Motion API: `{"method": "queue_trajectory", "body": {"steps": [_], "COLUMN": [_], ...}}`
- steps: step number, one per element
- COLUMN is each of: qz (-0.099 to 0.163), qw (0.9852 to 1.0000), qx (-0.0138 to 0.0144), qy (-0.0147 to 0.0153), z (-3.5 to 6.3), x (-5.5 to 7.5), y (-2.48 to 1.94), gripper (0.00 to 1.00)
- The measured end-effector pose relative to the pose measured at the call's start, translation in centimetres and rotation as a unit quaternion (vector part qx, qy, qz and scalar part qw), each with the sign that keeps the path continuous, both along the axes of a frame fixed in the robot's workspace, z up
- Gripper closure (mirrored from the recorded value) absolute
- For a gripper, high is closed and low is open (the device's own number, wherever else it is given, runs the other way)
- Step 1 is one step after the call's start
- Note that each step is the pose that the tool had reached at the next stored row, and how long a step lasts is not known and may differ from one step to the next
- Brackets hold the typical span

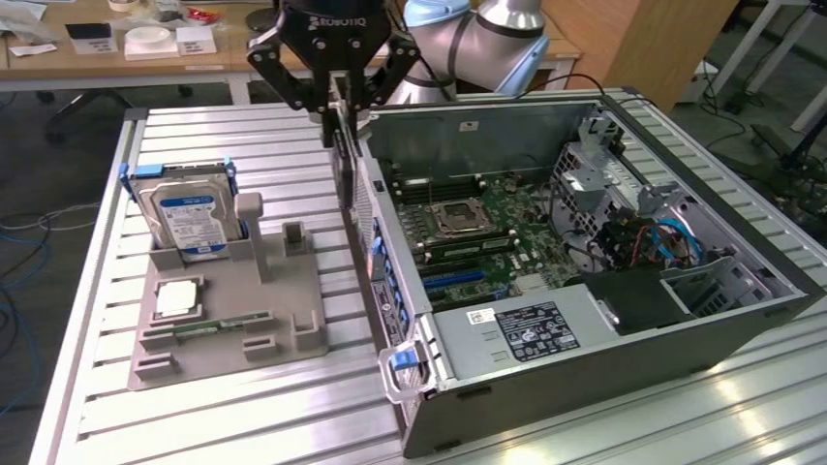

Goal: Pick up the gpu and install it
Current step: 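Pick up the gpu and move the gpu toward the slot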

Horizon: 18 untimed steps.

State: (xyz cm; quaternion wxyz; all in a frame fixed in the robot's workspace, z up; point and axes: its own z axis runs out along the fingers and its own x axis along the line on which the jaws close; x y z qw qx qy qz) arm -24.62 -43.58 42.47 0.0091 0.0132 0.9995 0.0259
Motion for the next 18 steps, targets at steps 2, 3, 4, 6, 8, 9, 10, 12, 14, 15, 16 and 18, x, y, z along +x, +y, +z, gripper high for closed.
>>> {"method": "queue_trajectory", "body": {"steps": [2, 3, 4, 6, 8, 9, 10, 12, 14, 15, 16, 18], "qz": [0.0, 0.0, 0.0, 0.0, 0.0, 0.0, 0.0, 0.0, 0.0, 0.0, 0.0, 0.0], "qw": [1.0, 1.0, 1.0, 1.0, 1.0, 1.0, 1.0, 1.0, 1.0, 1.0, 1.0, 1.0], "qx": [0.0001, 0.0001, 0.0001, 0.0001, 0.0001, 0.0001, 0.0001, 0.0001, 0.0001, 0.0001, 0.0001, 0.0001], "qy": [0.0, 0.0, 0.0, 0.0, 0.0, 0.0, 0.0, 0.0, 0.0, 0.0, 0.0, 0.0], "z": [0.0, 0.0, 0.01, 0.0, 0.0, 0.0, 0.0, 0.0, 0.0, 0.0, 0.0, 0.0], "x": [0.7, 1.0, 1.3, 2.0, 2.6, 3.0, 3.3, 3.9, 4.6, 4.9, 5.3, 6.0], "y": [0.0, 0.0, 0.0, 0.0, 0.0, 0.0, 0.0, 0.0, 0.0, 0.0, 0.0, 0.0], "gripper": [0.73, 0.73, 0.73, 0.73, 0.73, 0.73, 0.73, 0.73, 0.73, 0.73, 0.73, 0.73]}}
